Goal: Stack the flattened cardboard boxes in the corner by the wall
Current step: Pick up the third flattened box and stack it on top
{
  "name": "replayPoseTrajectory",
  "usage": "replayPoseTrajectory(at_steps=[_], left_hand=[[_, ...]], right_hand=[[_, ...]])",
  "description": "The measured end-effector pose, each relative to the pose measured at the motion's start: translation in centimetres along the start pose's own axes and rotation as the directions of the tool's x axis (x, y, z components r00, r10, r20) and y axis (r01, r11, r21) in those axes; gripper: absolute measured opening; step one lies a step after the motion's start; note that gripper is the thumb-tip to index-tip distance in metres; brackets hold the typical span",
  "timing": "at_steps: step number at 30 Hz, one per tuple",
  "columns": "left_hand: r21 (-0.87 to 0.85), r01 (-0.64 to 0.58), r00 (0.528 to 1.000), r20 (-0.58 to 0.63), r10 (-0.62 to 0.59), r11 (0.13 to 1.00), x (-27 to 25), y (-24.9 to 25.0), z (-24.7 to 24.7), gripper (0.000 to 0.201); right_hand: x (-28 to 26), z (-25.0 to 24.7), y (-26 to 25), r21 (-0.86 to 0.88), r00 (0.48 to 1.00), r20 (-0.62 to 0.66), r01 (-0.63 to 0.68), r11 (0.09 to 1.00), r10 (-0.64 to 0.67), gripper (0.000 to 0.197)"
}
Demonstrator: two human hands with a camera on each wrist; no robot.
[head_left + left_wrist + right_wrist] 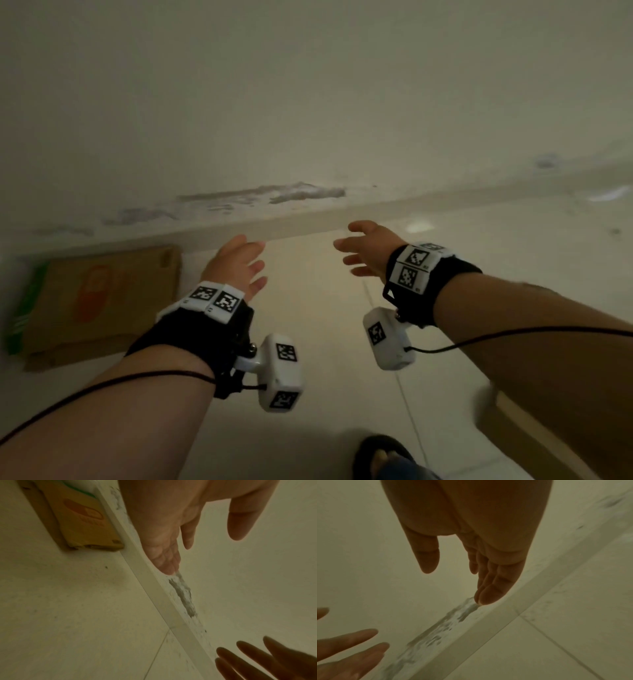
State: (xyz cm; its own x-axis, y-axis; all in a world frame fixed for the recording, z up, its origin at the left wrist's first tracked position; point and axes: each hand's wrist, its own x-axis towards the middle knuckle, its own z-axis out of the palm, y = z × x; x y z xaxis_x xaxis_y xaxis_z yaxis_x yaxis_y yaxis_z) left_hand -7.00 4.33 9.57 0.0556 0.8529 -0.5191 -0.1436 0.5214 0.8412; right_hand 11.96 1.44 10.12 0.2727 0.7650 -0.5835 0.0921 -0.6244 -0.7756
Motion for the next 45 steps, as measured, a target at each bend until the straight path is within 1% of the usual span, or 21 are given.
replayPoseTrajectory(at_steps=[1, 4, 7, 9, 12, 15, 17, 20, 23, 27, 30, 32, 35, 37, 39, 42, 45], left_hand=[[0.031, 0.001, 0.999, 0.043, -0.002, 1.000, -0.5, -0.6, 2.0, 0.048], [0.099, -0.004, 0.996, 0.092, -0.006, 0.995, -1.2, -2.1, 6.0, 0.047], [0.173, 0.013, 0.991, 0.132, -0.036, 0.985, -1.1, -4.5, 10.5, 0.045], [0.209, 0.018, 0.986, 0.156, -0.051, 0.978, -0.8, -5.9, 12.7, 0.045], [0.264, 0.021, 0.981, 0.181, -0.071, 0.964, 0.0, -7.9, 15.1, 0.044], [0.301, 0.034, 0.977, 0.192, -0.096, 0.953, 1.1, -9.3, 16.7, 0.044], [0.328, 0.048, 0.973, 0.199, -0.118, 0.943, 1.9, -10.2, 17.8, 0.044], [0.346, 0.064, 0.967, 0.209, -0.143, 0.936, 2.6, -11.4, 18.7, 0.044], [0.354, 0.087, 0.962, 0.214, -0.171, 0.931, 3.2, -12.3, 18.9, 0.042], [0.348, 0.102, 0.961, 0.207, -0.182, 0.932, 3.9, -13.0, 18.3, 0.042], [0.333, 0.108, 0.962, 0.203, -0.183, 0.937, 4.5, -13.1, 17.9, 0.042], [0.323, 0.112, 0.964, 0.194, -0.182, 0.940, 4.9, -13.1, 17.5, 0.042], [0.311, 0.115, 0.965, 0.189, -0.180, 0.944, 5.1, -13.1, 16.8, 0.042], [0.309, 0.111, 0.967, 0.185, -0.174, 0.945, 5.3, -12.9, 16.0, 0.042], [0.306, 0.108, 0.970, 0.175, -0.168, 0.946, 5.3, -12.7, 15.2, 0.042], [0.300, 0.094, 0.977, 0.154, -0.146, 0.949, 5.3, -11.8, 13.8, 0.042], [0.287, 0.084, 0.983, 0.135, -0.127, 0.954, 4.9, -10.3, 12.1, 0.040]], right_hand=[[-0.4, -2.5, 1.4, 0.048, 0.999, -0.042, -0.013, 0.999, 0.015, 0.065], [-0.7, -7.7, 5.5, 0.150, 0.985, -0.143, -0.073, 0.986, 0.094, 0.065], [-0.7, -12.7, 10.7, 0.227, 0.951, -0.244, -0.136, 0.964, 0.191, 0.065], [-0.5, -14.7, 13.8, 0.215, 0.918, -0.297, -0.204, 0.955, 0.263, 0.065], [0.4, -16.9, 18.2, 0.078, 0.873, -0.345, -0.341, 0.937, 0.346, 0.068], [0.9, -18.2, 20.8, -0.166, 0.870, -0.342, -0.427, 0.889, 0.354, 0.062], [1.4, -19.1, 22.2, -0.368, 0.878, -0.334, -0.456, 0.810, 0.343, 0.057], [2.0, -20.1, 23.2, -0.627, 0.901, -0.300, -0.434, 0.647, 0.313, 0.055], [2.2, -21.2, 23.9, -0.765, 0.911, -0.276, -0.402, 0.504, 0.307, 0.055], [2.2, -22.0, 24.7, -0.845, 0.910, -0.282, -0.385, 0.370, 0.303, 0.052], [2.2, -22.0, 25.0, -0.902, 0.900, -0.287, -0.369, 0.223, 0.330, 0.054], [2.3, -21.9, 25.0, -0.927, 0.899, -0.299, -0.353, 0.126, 0.318, 0.058], [2.3, -22.1, 24.9, -0.935, 0.890, -0.328, -0.353, 0.023, 0.318, 0.055], [2.2, -22.2, 24.6, -0.939, 0.888, -0.333, -0.343, -0.025, 0.316, 0.051], [2.0, -22.3, 24.2, -0.945, 0.899, -0.323, -0.323, -0.049, 0.296, 0.047], [1.8, -21.9, 22.6, -0.960, 0.927, -0.280, -0.276, -0.051, 0.249, 0.043], [2.1, -20.9, 19.9, -0.967, 0.946, -0.255, -0.254, -0.032, 0.199, 0.041]])
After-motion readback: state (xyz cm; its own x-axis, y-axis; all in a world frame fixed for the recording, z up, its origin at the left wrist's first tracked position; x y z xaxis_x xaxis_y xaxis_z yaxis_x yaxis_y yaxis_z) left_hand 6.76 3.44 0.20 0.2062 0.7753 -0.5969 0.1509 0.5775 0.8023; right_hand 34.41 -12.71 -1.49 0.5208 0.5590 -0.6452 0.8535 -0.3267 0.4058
